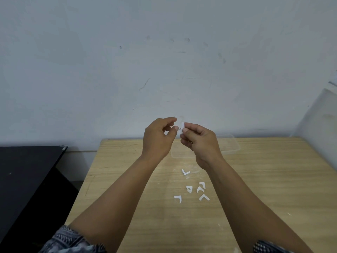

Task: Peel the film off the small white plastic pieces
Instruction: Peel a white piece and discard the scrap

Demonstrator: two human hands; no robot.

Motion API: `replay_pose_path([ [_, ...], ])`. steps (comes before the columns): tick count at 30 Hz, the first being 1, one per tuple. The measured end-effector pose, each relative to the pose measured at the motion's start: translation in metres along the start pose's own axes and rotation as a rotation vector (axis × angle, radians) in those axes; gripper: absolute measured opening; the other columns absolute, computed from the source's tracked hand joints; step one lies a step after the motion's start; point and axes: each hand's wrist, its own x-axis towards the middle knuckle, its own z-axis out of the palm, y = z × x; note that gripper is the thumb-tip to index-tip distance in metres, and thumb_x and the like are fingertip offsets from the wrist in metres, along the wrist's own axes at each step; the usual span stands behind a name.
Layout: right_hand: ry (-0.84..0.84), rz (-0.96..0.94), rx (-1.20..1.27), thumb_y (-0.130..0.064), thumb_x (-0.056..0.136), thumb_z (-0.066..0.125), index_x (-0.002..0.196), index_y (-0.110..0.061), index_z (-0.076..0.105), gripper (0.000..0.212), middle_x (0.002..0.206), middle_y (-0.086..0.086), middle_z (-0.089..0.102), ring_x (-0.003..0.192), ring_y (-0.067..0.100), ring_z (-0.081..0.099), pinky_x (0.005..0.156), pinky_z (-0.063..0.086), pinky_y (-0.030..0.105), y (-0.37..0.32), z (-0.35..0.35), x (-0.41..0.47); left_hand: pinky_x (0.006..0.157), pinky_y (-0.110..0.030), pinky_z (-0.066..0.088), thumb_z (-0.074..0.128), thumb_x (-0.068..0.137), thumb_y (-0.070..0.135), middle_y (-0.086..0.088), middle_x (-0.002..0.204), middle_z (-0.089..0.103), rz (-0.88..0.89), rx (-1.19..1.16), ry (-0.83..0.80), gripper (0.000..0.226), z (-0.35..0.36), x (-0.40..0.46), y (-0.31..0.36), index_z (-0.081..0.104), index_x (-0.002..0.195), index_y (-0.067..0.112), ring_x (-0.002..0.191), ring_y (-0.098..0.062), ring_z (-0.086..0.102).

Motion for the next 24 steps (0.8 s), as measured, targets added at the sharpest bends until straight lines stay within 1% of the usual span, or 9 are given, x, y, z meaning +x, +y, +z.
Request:
replay_pose_path([
  [2, -0.014, 0.003, 0.0, -0.007, 0.089, 0.07, 0.104, -0.011, 0.072, 0.015, 0.084, 0.003, 0.072, 0.081, 0.014, 0.069, 0.084, 0.059, 0.032, -0.0005, 0.0008, -0.0008, 0.081, -0.019, 0.049, 0.068, 0.088, 0.02, 0.012, 0.102, 0.067, 0.094, 0.052, -0.042, 0.026, 0.0002, 0.0023, 0.0014, 0.07, 0.114, 0.025, 0.087, 0.0, 0.063],
  [5, -0.036, 0.009, 0.004, -0.01, 0.088, 0.072, 0.105, -0.01, 0.072, 0.017, 0.082, 0.001, 0.072, 0.081, 0.013, 0.068, 0.084, 0.059, 0.032, -0.0007, 0.0023, -0.0021, 0.08, -0.024, 0.051, 0.066, 0.09, 0.022, 0.012, 0.102, 0.065, 0.173, 0.114, -0.077, 0.026, -0.0002, 0.0055, 0.0016, 0.07, 0.116, 0.027, 0.087, -0.002, 0.063],
  [9, -0.036, 0.01, 0.006, -0.01, 0.089, 0.071, 0.107, -0.008, 0.072, 0.019, 0.086, 0.006, 0.072, 0.081, 0.015, 0.068, 0.082, 0.058, 0.03, 0.0001, 0.0019, -0.0017, 0.078, -0.026, 0.05, 0.064, 0.092, 0.024, 0.01, 0.1, 0.065, 0.233, 0.205, -0.074, 0.023, -0.0007, 0.0055, -0.0012, 0.072, 0.113, 0.025, 0.084, -0.001, 0.058],
  [13, -0.031, 0.007, 0.004, -0.009, 0.088, 0.071, 0.104, -0.008, 0.073, 0.016, 0.087, 0.007, 0.072, 0.081, 0.015, 0.068, 0.081, 0.058, 0.03, -0.0002, 0.0023, -0.0021, 0.07, -0.025, 0.051, 0.059, 0.092, 0.028, 0.008, 0.098, 0.066, 0.32, 0.268, -0.033, 0.025, 0.0003, 0.0024, -0.0039, 0.073, 0.112, 0.023, 0.082, -0.006, 0.061],
  [20, -0.03, 0.004, -0.002, -0.009, 0.089, 0.071, 0.106, -0.006, 0.072, 0.017, 0.085, 0.008, 0.07, 0.082, 0.016, 0.067, 0.083, 0.059, 0.031, 0.0003, 0.0031, -0.0028, 0.065, -0.013, 0.042, 0.062, 0.091, 0.027, 0.009, 0.093, 0.066, 0.325, 0.267, 0.019, 0.02, 0.001, -0.001, -0.0058, 0.075, 0.105, 0.023, 0.079, -0.005, 0.06],
  [24, -0.029, 0.003, -0.004, -0.01, 0.089, 0.071, 0.104, -0.007, 0.073, 0.016, 0.086, 0.006, 0.071, 0.082, 0.015, 0.068, 0.083, 0.059, 0.032, -0.0001, 0.0033, -0.0031, 0.064, -0.017, 0.045, 0.065, 0.089, 0.026, 0.009, 0.089, 0.067, 0.297, 0.232, 0.033, 0.016, 0.001, -0.0003, -0.0033, 0.077, 0.099, 0.022, 0.078, -0.005, 0.061],
])
